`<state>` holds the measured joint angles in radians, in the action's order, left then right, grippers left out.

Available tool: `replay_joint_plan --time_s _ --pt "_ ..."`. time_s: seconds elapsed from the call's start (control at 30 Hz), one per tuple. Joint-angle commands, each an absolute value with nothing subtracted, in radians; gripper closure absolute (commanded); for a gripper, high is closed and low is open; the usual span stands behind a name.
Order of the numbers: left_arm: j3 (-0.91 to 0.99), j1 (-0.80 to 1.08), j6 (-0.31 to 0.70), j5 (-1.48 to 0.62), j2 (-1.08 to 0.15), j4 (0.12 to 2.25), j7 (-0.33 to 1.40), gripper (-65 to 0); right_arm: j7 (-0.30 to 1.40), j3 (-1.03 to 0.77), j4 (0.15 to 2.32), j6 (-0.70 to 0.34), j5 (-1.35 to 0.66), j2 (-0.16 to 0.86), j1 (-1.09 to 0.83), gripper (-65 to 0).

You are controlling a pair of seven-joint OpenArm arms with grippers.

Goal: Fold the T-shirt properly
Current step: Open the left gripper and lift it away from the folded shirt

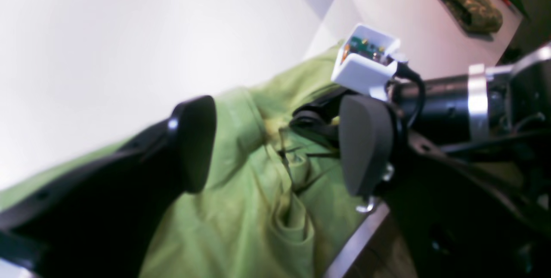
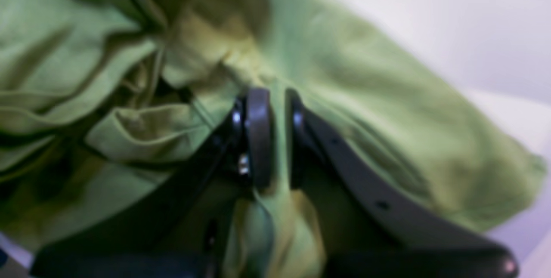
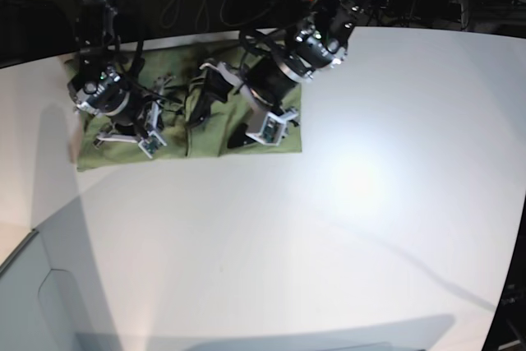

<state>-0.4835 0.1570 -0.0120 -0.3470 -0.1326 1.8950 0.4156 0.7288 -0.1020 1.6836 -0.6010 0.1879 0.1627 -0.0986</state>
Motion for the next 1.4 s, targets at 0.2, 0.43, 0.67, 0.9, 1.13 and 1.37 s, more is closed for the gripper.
replay_joint_plan --time_s 0.2,0.43,0.67,0.9,1.13,1.37 --pt "-0.199 0.291 -0.002 -0.466 -0.200 1.994 0.394 -43.6 0.714 -0.107 1.940 -0.608 0.176 0.168 -0.139 -3.9" --pt "0.240 0.395 0.001 -0.702 -0.206 1.956 0.404 -43.3 0.707 -0.056 2.061 -0.611 0.173 0.074 -0.234 -3.9" --pt "0.429 0.395 0.001 -0.739 -0.203 1.879 0.492 -43.2 0.708 0.114 2.045 -0.605 0.179 0.036 -0.288 -3.9" --pt "0.446 0.395 0.001 -0.742 -0.196 1.859 0.522 -43.2 0.714 0.143 1.948 -0.521 0.180 0.061 -0.305 -3.9" --pt "0.446 0.392 0.001 -0.743 -0.196 1.859 0.524 -43.2 0.707 0.079 1.988 -0.452 0.177 0.105 -0.389 -3.9" --pt "0.444 0.392 0.001 -0.743 -0.196 1.859 0.524 -43.2 0.717 -0.036 1.991 -0.452 0.177 0.104 -0.420 -3.9"
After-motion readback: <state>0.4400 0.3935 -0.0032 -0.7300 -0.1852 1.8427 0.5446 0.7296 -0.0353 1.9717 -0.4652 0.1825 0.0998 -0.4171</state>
